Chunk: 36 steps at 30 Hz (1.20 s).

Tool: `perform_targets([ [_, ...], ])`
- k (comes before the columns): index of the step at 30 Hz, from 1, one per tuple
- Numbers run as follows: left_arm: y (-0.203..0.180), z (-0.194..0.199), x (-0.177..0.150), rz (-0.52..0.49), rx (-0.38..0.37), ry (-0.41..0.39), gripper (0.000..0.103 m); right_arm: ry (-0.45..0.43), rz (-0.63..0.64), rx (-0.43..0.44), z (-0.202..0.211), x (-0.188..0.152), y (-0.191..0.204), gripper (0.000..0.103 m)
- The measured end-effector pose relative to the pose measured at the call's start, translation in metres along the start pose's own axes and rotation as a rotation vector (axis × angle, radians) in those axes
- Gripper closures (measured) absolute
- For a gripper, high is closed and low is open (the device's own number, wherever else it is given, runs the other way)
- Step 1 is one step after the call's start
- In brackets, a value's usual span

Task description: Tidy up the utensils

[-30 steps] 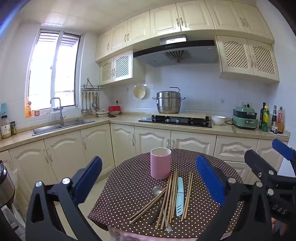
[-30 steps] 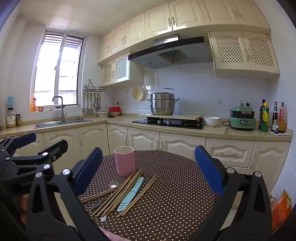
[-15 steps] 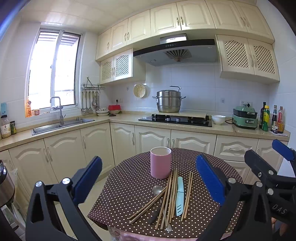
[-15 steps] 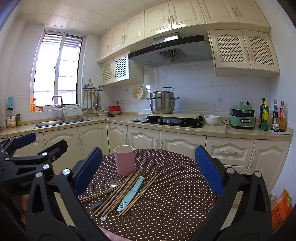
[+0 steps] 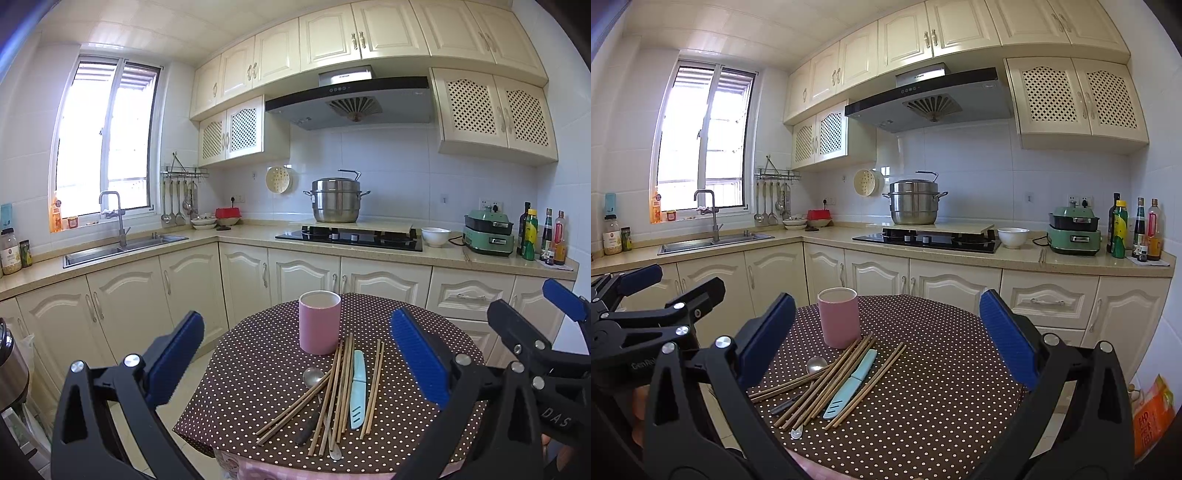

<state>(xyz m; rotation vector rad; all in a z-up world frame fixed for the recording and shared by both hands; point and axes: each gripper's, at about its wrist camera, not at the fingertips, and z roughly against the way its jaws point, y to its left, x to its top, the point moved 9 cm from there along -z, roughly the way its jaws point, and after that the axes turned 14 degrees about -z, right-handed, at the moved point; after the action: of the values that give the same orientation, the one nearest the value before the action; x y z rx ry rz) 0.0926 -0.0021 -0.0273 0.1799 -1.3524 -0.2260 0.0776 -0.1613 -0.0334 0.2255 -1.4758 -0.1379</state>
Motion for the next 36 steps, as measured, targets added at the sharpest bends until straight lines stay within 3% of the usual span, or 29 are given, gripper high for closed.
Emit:
perform_targets([
  [28,0.002,-0.006,-0.006,0.012,-0.004,0.031,0.004,0.026,-0.017,0.0,-0.003,-0.005,-0.006,0.005],
  [36,0.005,-0.016,-0.013,-0.003,0.031,0.06,0.004,0.05,-0.006,-0.016,-0.015,-0.014,-0.004,0.005],
])
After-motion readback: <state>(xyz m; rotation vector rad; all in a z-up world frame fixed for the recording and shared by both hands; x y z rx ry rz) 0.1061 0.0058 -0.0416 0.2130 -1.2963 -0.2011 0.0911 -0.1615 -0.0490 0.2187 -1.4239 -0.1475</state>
